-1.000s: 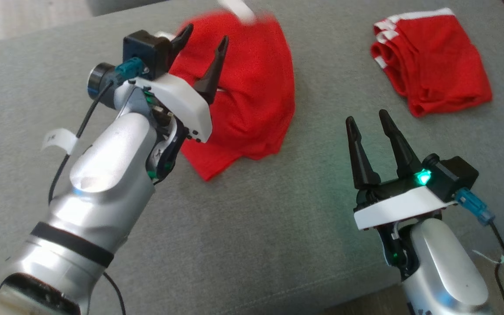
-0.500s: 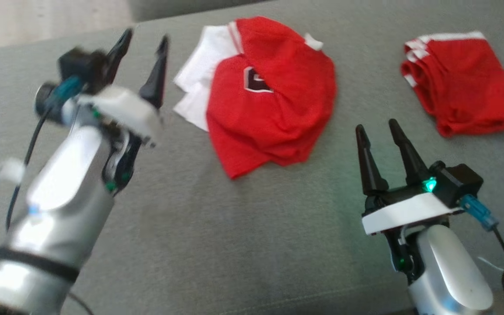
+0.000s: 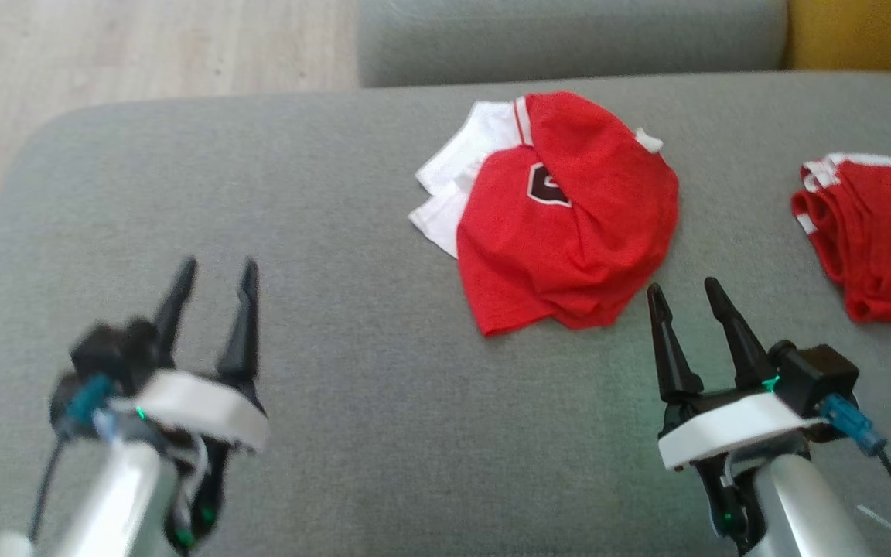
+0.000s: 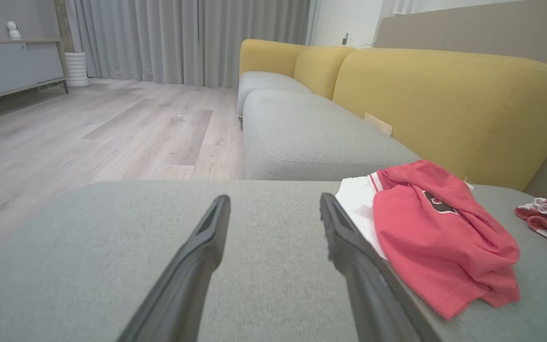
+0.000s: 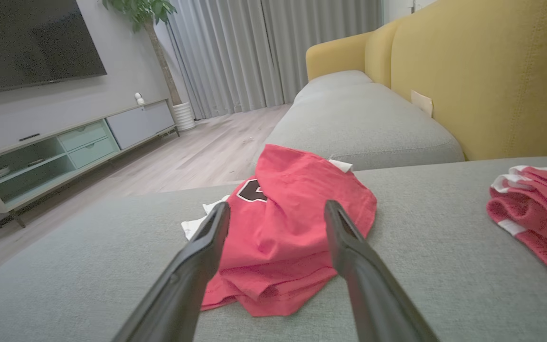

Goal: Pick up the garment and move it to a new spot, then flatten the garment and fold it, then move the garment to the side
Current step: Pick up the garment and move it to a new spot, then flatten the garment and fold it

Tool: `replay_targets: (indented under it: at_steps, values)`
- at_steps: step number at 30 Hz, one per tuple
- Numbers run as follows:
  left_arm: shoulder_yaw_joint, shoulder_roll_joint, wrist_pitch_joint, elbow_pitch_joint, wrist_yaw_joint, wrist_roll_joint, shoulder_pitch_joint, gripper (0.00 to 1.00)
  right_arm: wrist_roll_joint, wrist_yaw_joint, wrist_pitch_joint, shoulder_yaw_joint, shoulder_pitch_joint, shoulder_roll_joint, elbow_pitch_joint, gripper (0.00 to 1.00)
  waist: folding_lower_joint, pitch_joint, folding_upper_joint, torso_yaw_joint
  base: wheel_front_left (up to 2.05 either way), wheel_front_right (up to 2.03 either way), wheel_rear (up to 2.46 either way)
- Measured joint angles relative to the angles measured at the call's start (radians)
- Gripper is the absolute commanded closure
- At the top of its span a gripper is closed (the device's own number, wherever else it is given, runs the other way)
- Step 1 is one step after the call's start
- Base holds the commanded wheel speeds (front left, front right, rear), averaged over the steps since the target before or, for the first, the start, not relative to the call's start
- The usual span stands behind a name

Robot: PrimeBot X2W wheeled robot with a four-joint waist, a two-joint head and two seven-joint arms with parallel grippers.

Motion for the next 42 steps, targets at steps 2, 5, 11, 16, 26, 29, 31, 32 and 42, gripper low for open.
replay_targets:
  at_steps: [2, 5, 11, 16, 26, 29, 31, 32, 42]
  values:
    - [0.021, -0.032, 0.0, -0.032, 0.0, 0.025, 0.057, 0.0, 0.0, 0.0, 0.0, 0.0, 0.01, 0.0, -0.005, 0.0, 0.0, -0.016, 0.0, 0.013, 0.0, 0.0, 0.0]
    - [0.047, -0.093, 0.0, -0.072, -0.007, 0.054, 0.128, 0.0, 0.0, 0.0, 0.007, 0.0, 0.019, 0.0, -0.009, 0.0, 0.0, -0.031, 0.0, 0.03, 0.0, 0.0, 0.0]
    - [0.11, -0.166, 0.0, -0.105, -0.053, 0.128, 0.168, 0.0, 0.0, 0.0, 0.01, 0.0, 0.025, 0.0, -0.014, 0.0, 0.0, -0.038, 0.0, 0.045, 0.0, 0.0, 0.0]
    - [0.138, -0.195, 0.0, -0.102, -0.105, 0.17, 0.165, 0.0, -0.011, 0.0, 0.026, -0.004, 0.031, 0.0, -0.016, 0.0, 0.0, -0.019, 0.0, 0.058, 0.0, 0.0, 0.0]
    - [0.165, -0.247, 0.0, -0.068, -0.16, 0.202, 0.141, 0.0, -0.097, 0.0, 0.157, 0.109, -0.057, 0.0, 0.071, 0.0, 0.0, 0.034, 0.0, 0.127, 0.0, 0.0, 0.0]
    - [0.166, -0.252, 0.0, -0.059, -0.168, 0.202, 0.12, 0.0, -0.097, 0.0, 0.19, 0.136, -0.106, -0.001, 0.136, 0.0, 0.0, 0.05, 0.0, 0.159, 0.0, 0.0, 0.0]
    - [0.165, -0.254, 0.0, -0.053, -0.169, 0.202, 0.109, 0.0, -0.097, 0.0, 0.205, 0.149, -0.136, -0.001, 0.185, 0.0, 0.0, 0.06, 0.0, 0.181, 0.0, 0.0, 0.0]
    - [0.166, -0.256, 0.0, -0.052, -0.174, 0.202, 0.107, 0.0, -0.098, 0.0, 0.212, 0.152, -0.151, -0.001, 0.212, 0.0, 0.0, 0.065, 0.0, 0.192, 0.0, 0.0, 0.0]
    - [0.162, -0.26, 0.0, -0.045, -0.176, 0.192, 0.093, 0.0, -0.211, 0.0, 0.244, 0.093, -0.27, -0.003, 0.446, 0.0, 0.0, 0.102, 0.0, 0.272, 0.0, 0.0, 0.0]
